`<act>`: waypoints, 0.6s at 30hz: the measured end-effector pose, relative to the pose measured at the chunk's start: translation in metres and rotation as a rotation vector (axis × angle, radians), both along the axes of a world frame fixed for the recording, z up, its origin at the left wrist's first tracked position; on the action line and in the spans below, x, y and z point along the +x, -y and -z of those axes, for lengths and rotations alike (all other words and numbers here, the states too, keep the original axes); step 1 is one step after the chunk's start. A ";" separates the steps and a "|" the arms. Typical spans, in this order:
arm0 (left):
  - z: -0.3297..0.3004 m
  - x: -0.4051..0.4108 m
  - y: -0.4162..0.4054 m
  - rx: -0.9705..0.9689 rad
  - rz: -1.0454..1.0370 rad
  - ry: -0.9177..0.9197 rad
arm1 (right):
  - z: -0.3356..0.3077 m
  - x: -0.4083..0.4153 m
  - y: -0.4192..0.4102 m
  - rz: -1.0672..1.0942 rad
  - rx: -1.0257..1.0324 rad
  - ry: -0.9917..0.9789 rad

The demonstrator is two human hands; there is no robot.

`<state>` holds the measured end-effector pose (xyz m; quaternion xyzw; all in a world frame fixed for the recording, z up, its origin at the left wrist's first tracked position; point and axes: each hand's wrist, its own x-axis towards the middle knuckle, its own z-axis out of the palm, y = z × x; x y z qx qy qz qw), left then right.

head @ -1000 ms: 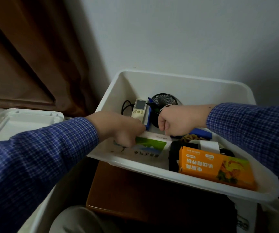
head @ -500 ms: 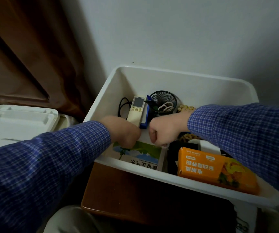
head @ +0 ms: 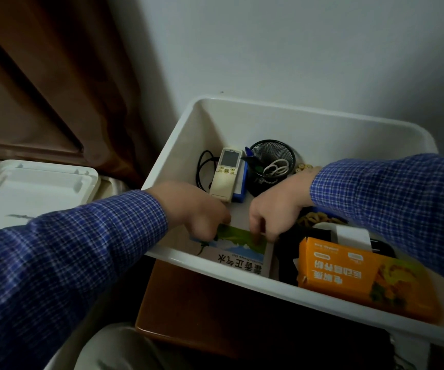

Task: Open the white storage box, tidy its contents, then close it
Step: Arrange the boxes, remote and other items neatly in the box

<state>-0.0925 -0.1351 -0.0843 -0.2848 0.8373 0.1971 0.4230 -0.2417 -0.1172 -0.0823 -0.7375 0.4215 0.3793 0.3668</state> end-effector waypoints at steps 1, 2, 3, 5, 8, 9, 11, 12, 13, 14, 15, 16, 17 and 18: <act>0.000 -0.001 -0.001 -0.023 0.010 0.013 | 0.000 0.001 -0.001 -0.026 0.004 -0.013; 0.001 -0.002 -0.001 -0.046 0.015 0.028 | -0.001 0.001 -0.001 -0.044 0.005 -0.024; 0.003 -0.002 -0.001 -0.065 0.018 0.045 | -0.002 0.002 0.000 -0.054 0.006 -0.032; 0.003 -0.001 0.000 -0.092 0.012 0.079 | -0.003 0.002 0.000 -0.059 0.008 -0.032; 0.001 0.002 0.001 -0.103 -0.033 0.108 | -0.004 0.000 -0.001 -0.021 0.015 -0.001; 0.000 0.002 0.001 -0.098 -0.040 0.110 | -0.003 -0.001 -0.002 -0.001 0.011 0.018; -0.001 0.001 -0.002 -0.076 -0.050 0.111 | -0.002 -0.004 -0.005 0.052 -0.013 0.063; -0.001 0.000 -0.004 -0.058 -0.060 0.105 | -0.001 -0.005 -0.006 0.083 -0.027 0.088; -0.003 -0.002 -0.005 -0.035 -0.068 0.088 | -0.001 -0.006 -0.007 0.117 -0.037 0.113; -0.004 -0.003 -0.006 -0.006 -0.071 0.067 | -0.002 -0.006 -0.008 0.146 -0.040 0.137; -0.005 -0.004 -0.007 0.029 -0.071 0.052 | -0.003 -0.007 -0.008 0.163 -0.039 0.153; -0.006 -0.005 -0.007 0.065 -0.066 0.052 | -0.004 -0.008 -0.008 0.163 -0.039 0.154; -0.008 -0.005 -0.008 0.095 -0.055 0.068 | -0.005 -0.009 -0.008 0.151 -0.038 0.140; -0.008 -0.005 -0.008 0.108 -0.036 0.092 | -0.004 -0.008 -0.009 0.130 -0.036 0.119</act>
